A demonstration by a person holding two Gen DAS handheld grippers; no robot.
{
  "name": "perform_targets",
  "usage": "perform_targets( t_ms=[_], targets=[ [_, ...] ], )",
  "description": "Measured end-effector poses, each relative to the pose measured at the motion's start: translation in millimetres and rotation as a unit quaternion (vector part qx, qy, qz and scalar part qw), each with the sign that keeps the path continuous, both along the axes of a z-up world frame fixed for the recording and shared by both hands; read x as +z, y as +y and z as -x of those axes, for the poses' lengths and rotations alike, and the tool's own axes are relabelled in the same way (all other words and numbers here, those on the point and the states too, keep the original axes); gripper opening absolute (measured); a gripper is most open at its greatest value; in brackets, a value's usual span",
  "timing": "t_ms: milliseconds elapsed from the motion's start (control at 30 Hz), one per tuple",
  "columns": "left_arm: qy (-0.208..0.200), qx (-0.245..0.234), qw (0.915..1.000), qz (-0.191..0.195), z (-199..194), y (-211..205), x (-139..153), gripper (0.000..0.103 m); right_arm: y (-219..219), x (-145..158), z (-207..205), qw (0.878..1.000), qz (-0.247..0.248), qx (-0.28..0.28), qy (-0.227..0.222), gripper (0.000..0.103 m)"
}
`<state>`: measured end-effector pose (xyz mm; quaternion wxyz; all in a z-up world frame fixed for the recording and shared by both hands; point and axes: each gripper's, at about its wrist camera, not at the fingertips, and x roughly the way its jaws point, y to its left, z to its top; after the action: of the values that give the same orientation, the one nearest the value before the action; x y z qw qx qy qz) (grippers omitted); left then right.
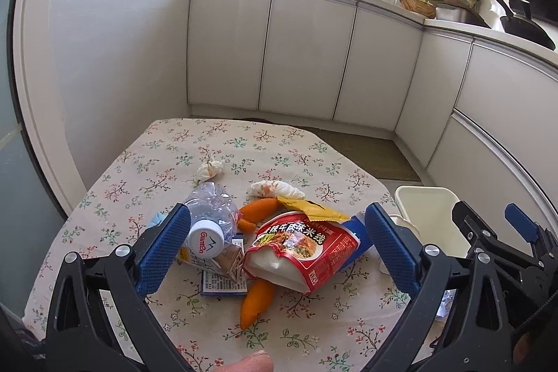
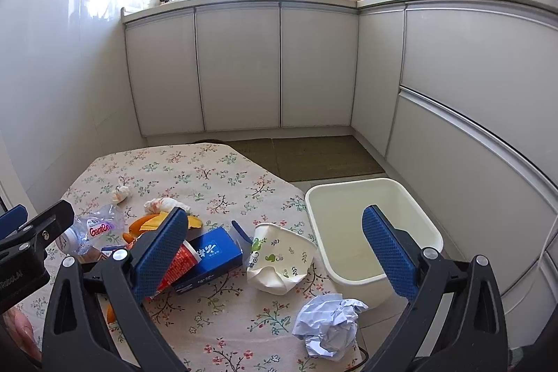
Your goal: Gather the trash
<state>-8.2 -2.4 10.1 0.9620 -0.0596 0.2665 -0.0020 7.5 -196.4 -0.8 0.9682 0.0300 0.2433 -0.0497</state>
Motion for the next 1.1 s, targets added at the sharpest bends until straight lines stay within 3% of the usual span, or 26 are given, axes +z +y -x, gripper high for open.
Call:
perform_targets(
  t_ms=[367, 1100],
  targets=[
    [0.0, -0.01, 0.9995, 0.031, 2.4, 2.6, 4.8, 0.096, 2.3, 13.7, 12.2, 0.999, 0.008, 0.002, -0.048, 0.098],
    [-0.005, -0.006, 0.9997, 0.023, 1.1, 2.3, 2.5, 0.096, 1.6, 17.4, 14.8, 0.999, 0.012, 0.009, -0.041, 0.098]
  ],
)
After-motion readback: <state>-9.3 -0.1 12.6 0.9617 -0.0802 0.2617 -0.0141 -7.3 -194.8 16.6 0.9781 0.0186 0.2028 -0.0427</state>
